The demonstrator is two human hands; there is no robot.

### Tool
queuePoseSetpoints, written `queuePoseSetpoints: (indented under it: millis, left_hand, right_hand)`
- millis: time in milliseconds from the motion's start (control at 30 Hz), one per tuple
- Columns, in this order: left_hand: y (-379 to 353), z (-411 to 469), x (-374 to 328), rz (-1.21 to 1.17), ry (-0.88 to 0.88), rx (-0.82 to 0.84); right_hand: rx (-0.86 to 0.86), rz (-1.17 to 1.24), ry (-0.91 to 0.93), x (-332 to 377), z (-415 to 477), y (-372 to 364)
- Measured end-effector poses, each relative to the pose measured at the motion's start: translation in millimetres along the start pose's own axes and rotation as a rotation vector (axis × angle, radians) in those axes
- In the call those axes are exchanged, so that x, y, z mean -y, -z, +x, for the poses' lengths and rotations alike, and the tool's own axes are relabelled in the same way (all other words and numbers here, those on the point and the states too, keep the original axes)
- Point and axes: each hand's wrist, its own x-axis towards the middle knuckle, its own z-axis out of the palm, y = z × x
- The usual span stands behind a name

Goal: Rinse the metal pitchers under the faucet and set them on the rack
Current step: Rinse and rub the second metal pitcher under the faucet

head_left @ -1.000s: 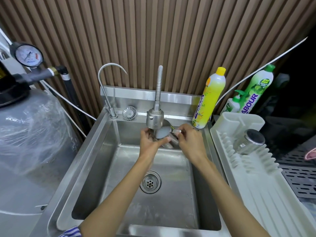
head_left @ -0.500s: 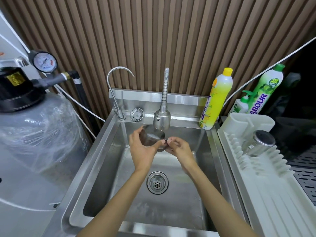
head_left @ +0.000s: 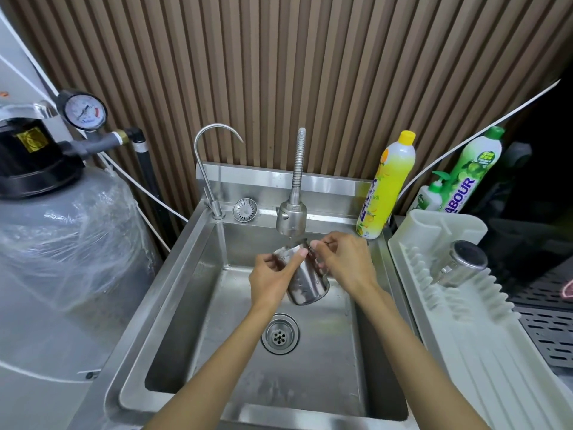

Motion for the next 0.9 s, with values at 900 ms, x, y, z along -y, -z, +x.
queuePoseSetpoints:
  millis: [900]
  left_hand:
    - [26, 10, -15, 0.460, -0.490, -0.111]
  right_hand:
    - [0.250, 1.009, -0.322, -24, -18, -55]
